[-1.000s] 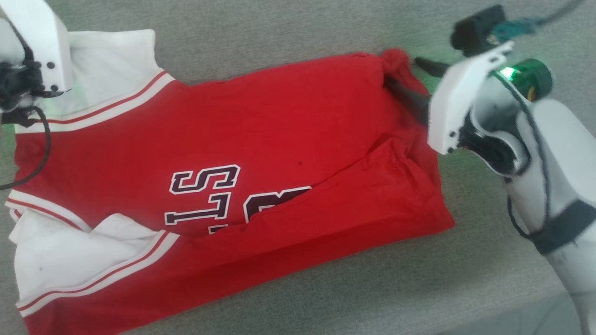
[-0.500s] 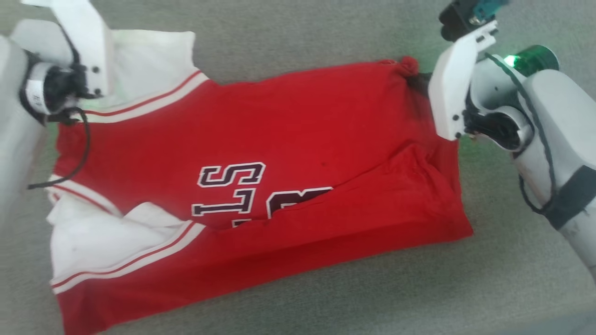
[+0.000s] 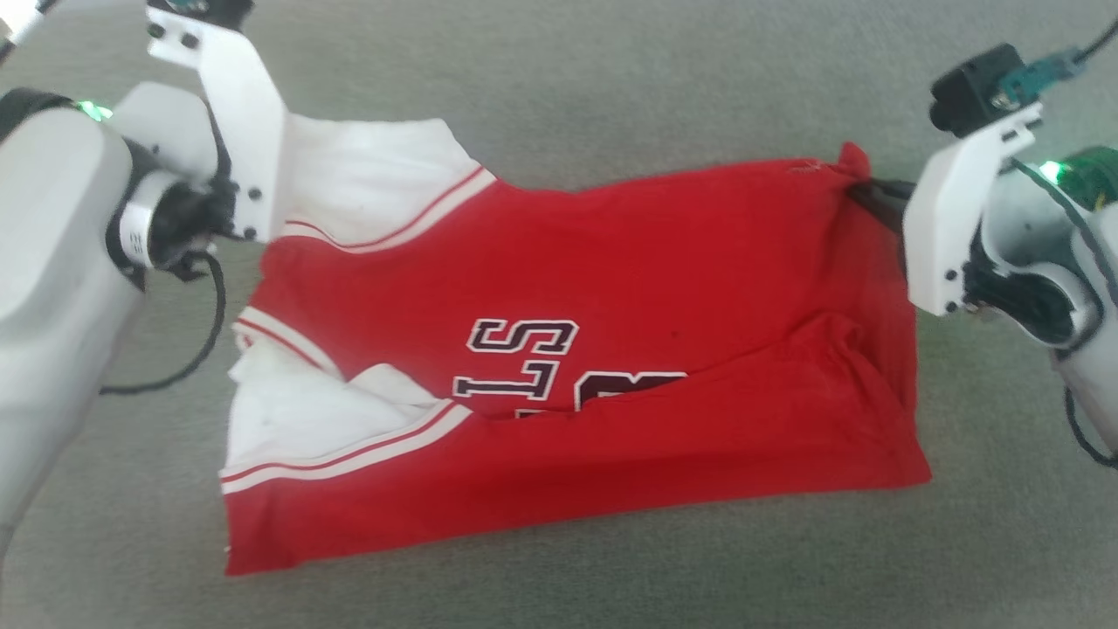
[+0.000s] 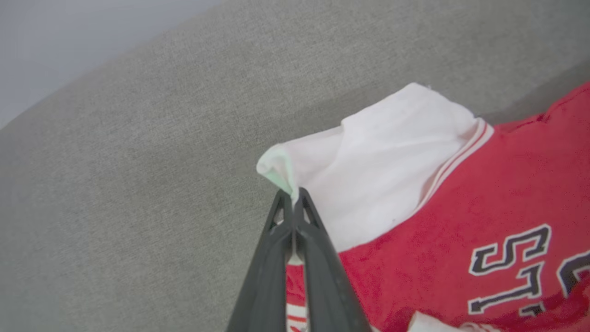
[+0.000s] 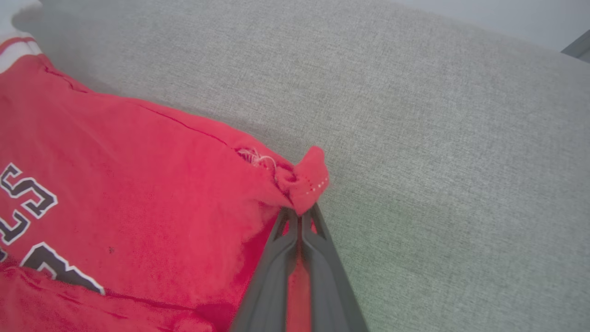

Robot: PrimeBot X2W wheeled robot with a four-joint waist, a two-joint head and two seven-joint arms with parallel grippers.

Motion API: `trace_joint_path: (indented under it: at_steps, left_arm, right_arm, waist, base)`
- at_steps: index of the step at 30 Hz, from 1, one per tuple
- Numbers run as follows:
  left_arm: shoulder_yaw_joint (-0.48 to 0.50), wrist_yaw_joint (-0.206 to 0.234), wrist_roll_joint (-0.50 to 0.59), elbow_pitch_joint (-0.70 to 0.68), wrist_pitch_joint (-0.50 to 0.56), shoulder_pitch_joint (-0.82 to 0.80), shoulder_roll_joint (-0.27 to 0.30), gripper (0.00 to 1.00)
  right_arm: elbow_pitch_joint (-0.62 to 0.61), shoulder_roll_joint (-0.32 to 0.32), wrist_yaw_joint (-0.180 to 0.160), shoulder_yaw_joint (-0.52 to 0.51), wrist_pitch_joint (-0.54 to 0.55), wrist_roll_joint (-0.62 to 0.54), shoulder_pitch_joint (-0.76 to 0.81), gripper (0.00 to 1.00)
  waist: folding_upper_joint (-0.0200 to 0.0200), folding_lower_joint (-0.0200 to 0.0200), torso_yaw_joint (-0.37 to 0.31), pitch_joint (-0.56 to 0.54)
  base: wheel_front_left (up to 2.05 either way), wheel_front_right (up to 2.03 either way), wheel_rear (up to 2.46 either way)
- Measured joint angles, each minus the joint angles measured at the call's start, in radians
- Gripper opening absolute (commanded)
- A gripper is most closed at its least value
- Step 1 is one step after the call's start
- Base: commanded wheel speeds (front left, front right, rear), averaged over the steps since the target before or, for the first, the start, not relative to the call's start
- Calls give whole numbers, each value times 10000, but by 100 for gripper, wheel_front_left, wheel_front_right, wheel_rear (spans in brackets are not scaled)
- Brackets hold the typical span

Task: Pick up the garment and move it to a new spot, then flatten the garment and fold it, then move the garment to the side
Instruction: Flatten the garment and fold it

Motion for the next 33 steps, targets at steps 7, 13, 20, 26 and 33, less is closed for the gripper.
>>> trace_joint_path:
  at_steps: [7,13,20,26,33]
  left_arm:
    - [-380,568,96,-2706,493,1256,832,0]
    - [-500,1273,17,-4677,688,2435,1398,0]
    - [-602,1868,-336,-5795,447,3926,1747,0]
    - [-740,1697,-591,-5066,-403,4896,1507,1]
    - [-527,1258,-932,-3860,-1440,5351,1149,100]
  right_arm:
    - [-1225,-792,0,-1062,387,-44,1505,0]
    - [-2174,-1080,0,-2219,1034,-205,3080,0]
    - [-2966,-688,-2,-3492,1847,-654,5057,0]
    - [-3028,33,-4,-3848,2313,-1308,5841,0]
    - [-2917,554,-4,-3812,2253,-1666,5909,100]
  waist:
    - [0,0,745,-736]
    - [1,0,1278,-1112]
    - [0,0,1594,-1421]
    - [0,0,1534,-1523]
    - [1,0,1441,-1734]
  base:
    - [0,0,0]
    - [0,0,0]
    - [0,0,0]
    - [0,0,0]
    - [0,0,0]
